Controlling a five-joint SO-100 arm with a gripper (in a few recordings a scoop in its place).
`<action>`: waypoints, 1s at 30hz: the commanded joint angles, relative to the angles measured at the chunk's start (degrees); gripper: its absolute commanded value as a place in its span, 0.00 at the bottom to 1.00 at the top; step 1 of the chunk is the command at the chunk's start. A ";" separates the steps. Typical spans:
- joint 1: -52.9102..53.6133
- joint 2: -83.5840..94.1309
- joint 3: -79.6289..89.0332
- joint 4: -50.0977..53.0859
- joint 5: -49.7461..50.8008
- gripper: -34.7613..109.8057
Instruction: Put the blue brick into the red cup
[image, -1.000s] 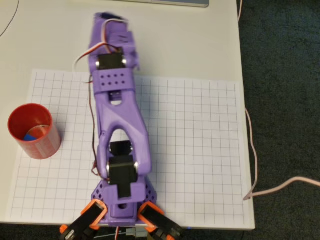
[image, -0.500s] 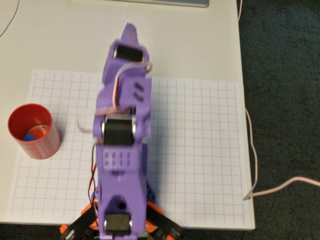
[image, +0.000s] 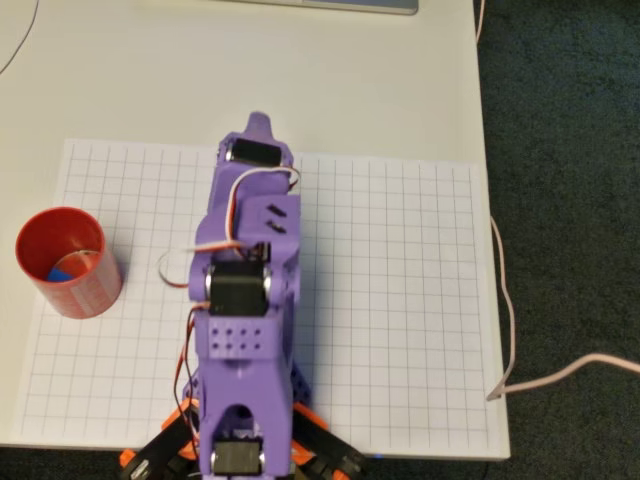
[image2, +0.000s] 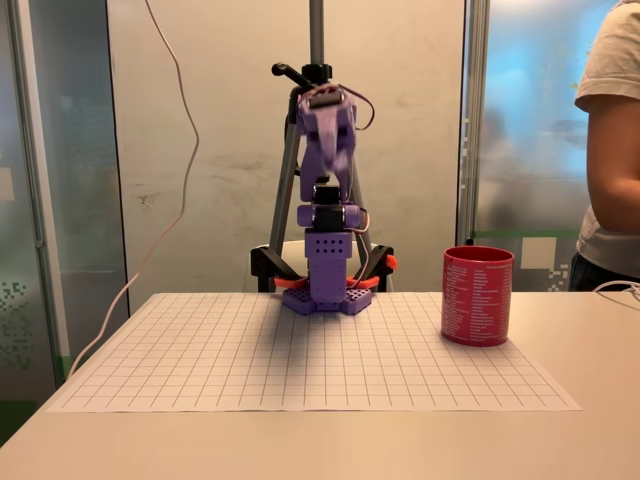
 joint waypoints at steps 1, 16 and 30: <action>-2.11 0.26 9.93 2.11 0.26 0.24; -2.11 0.35 29.62 0.44 0.44 0.24; -2.29 0.35 29.44 0.35 0.26 0.24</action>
